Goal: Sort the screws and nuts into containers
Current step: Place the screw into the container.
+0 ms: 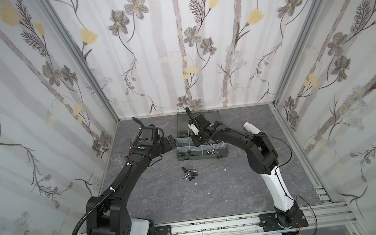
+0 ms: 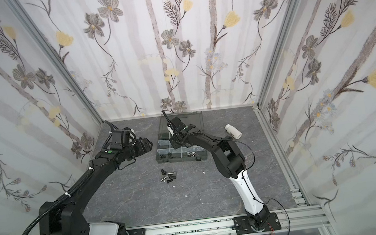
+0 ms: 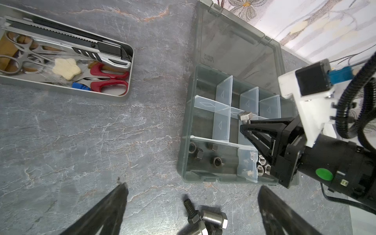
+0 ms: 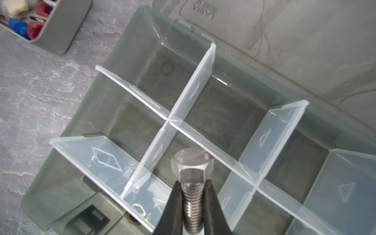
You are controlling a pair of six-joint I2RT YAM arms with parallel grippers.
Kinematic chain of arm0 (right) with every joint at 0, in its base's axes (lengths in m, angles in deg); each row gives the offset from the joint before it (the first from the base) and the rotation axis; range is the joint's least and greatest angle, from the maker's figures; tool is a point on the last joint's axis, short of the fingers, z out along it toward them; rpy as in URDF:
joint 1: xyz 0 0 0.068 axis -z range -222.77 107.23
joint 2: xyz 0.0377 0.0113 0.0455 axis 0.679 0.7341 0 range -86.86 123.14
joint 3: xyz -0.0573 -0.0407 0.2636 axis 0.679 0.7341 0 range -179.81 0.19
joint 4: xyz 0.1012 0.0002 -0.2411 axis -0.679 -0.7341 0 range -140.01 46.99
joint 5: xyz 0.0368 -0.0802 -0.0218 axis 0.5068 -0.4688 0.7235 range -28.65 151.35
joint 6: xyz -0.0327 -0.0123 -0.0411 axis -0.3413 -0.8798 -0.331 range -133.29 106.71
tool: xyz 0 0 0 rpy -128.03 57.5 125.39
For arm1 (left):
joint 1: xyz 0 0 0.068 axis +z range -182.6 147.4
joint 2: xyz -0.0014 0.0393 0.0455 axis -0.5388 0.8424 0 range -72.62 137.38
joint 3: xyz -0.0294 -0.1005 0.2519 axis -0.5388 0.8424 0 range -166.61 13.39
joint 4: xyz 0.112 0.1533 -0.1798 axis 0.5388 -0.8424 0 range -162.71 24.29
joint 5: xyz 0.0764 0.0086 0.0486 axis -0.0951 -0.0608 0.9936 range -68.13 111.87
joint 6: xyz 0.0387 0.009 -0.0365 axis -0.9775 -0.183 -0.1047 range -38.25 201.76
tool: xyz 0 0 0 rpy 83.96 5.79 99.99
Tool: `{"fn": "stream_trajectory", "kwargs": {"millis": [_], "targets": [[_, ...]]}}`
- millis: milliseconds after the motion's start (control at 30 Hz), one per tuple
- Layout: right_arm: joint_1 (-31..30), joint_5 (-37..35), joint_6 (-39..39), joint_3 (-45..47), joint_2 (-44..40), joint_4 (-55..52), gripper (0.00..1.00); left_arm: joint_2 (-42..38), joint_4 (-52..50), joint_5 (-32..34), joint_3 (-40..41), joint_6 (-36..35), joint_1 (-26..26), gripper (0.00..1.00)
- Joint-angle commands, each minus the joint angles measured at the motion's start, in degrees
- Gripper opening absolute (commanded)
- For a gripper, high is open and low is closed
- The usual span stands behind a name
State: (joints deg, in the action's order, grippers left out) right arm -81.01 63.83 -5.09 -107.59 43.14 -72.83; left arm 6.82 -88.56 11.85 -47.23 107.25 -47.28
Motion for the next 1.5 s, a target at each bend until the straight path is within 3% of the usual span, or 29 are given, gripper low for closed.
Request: {"fn": "stream_trajectory", "kwargs": {"millis": [0, 167, 300, 800, 1267, 1467], "targets": [[0.0, 0.24, -0.92, -0.58, 0.54, 0.31, 0.13, 0.06, 1.14, 0.97, 0.15, -0.53, 0.09, 1.0], [-0.05, 0.42, -0.75, -0.59, 0.64, 0.99, 0.3, -0.62, 1.49, 0.86, 0.59, -1.01, 0.1, 1.0], [0.01, 0.25, -0.65, -0.58, -0.48, 1.04, 0.35, -0.77, 1.41, 0.71, 0.77, -0.89, 0.1, 1.0], [-2.99, -2.59, -0.7, 3.0, -10.91, -1.45, 0.39, -7.04, -0.6, 0.35, 2.83, -0.23, -0.08, 1.0], [-10.65, -6.33, -1.44, 15.3, -22.71, -1.79, 0.13, -14.16, -1.67, -0.96, 7.67, 1.72, -0.94, 1.0], [-13.09, -6.54, -1.66, 19.28, -24.65, -1.62, 0.12, -16.1, -1.49, -0.78, 9.78, 2.71, -1.08, 1.0]]}}
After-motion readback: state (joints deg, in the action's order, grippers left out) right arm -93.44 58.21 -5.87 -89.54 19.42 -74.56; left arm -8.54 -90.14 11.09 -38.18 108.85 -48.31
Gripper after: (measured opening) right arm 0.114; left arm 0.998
